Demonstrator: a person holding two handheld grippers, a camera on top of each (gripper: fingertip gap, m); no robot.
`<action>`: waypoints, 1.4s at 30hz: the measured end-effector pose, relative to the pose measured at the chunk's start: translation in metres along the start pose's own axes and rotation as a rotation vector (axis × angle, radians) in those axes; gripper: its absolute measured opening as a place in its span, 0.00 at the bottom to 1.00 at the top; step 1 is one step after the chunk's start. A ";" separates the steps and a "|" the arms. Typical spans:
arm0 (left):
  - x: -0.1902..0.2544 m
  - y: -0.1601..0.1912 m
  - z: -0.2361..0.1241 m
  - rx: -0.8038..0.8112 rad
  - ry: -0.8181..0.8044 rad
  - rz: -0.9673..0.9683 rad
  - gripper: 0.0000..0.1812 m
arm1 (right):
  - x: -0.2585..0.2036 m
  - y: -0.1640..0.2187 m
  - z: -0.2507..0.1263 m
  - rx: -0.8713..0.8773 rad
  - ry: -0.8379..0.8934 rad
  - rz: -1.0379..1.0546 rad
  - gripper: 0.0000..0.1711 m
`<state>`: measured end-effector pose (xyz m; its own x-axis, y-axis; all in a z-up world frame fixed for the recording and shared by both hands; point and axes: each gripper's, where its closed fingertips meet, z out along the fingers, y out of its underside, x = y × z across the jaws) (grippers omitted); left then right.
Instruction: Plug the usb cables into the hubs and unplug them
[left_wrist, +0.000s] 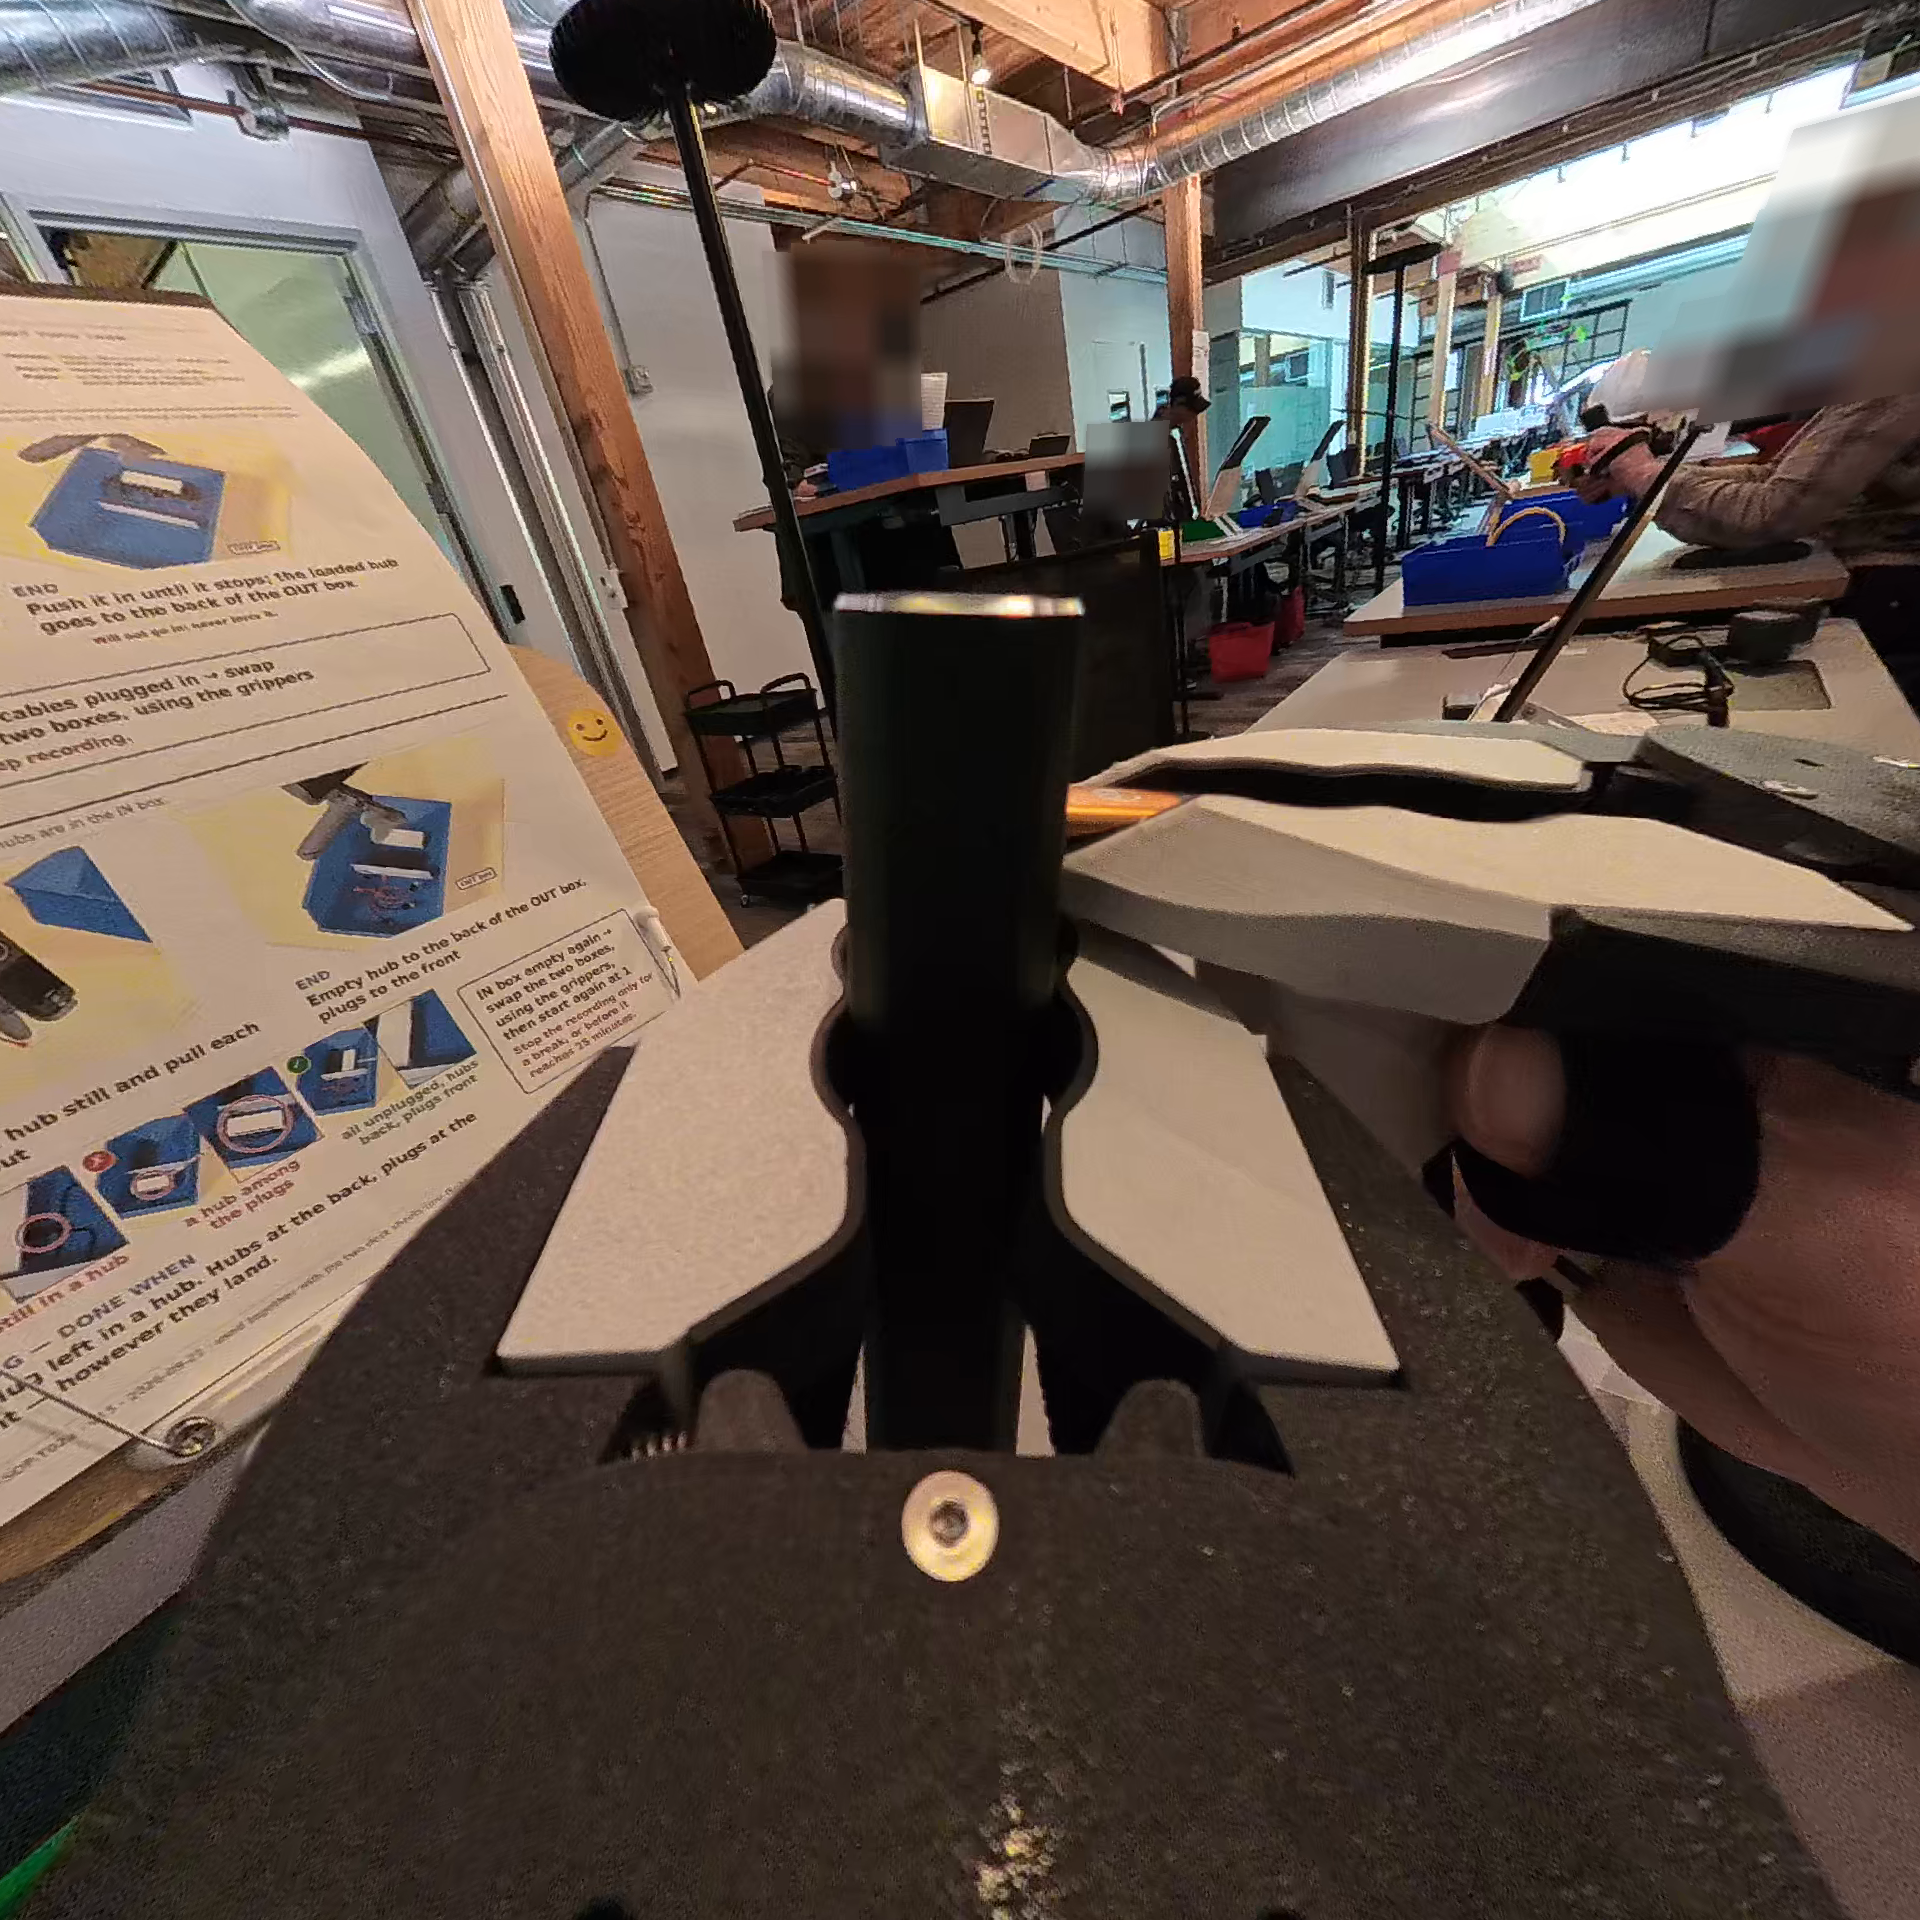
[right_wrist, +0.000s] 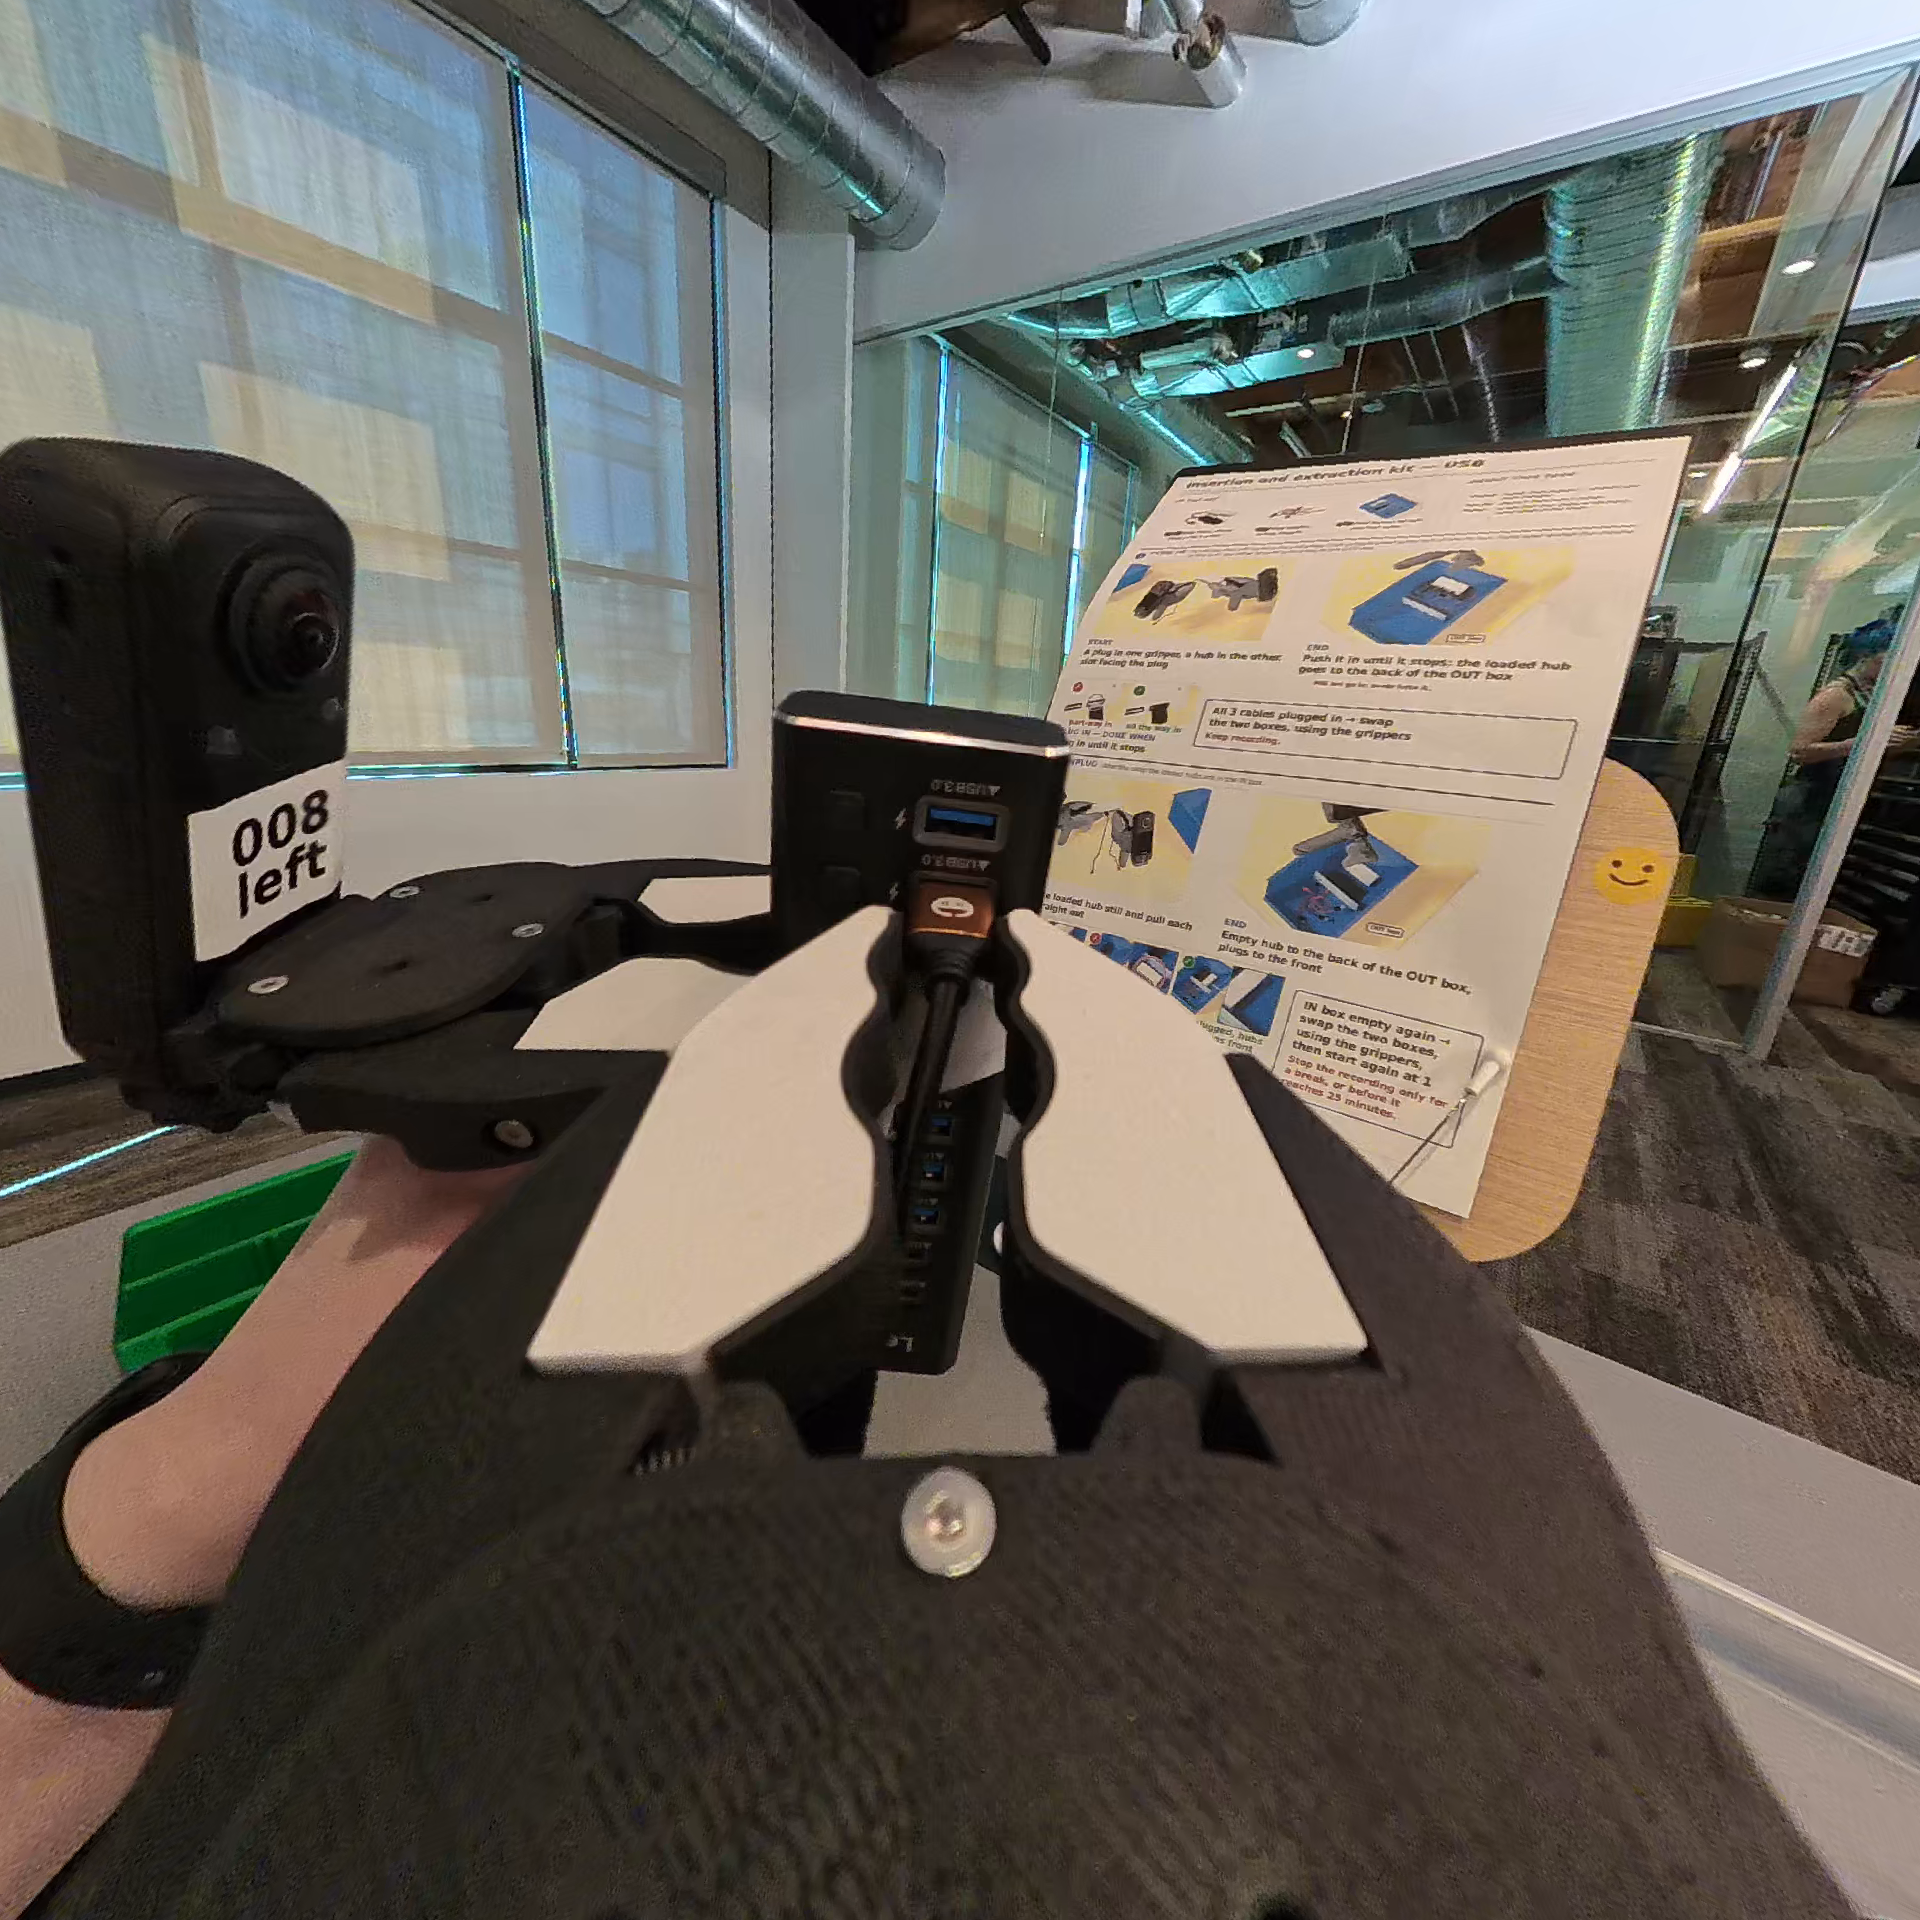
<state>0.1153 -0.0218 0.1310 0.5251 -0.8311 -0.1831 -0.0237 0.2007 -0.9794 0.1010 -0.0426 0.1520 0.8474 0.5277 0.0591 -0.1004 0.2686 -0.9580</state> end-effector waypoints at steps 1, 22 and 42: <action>0.000 0.000 0.000 0.001 -0.005 0.004 0.16 | 0.001 0.000 0.000 -0.003 0.003 0.001 0.09; -0.001 -0.002 0.002 0.031 -0.027 -0.002 0.17 | 0.003 0.000 -0.002 0.024 0.019 0.008 0.10; -0.010 -0.003 -0.002 0.023 -0.051 0.032 0.18 | -0.001 0.002 0.002 0.019 0.063 -0.070 0.10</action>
<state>0.1079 -0.0150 0.1358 0.5674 -0.7965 -0.2087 -0.0215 0.2391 -0.9708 0.0985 -0.0413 0.1507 0.8837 0.4556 0.1073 -0.0492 0.3184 -0.9467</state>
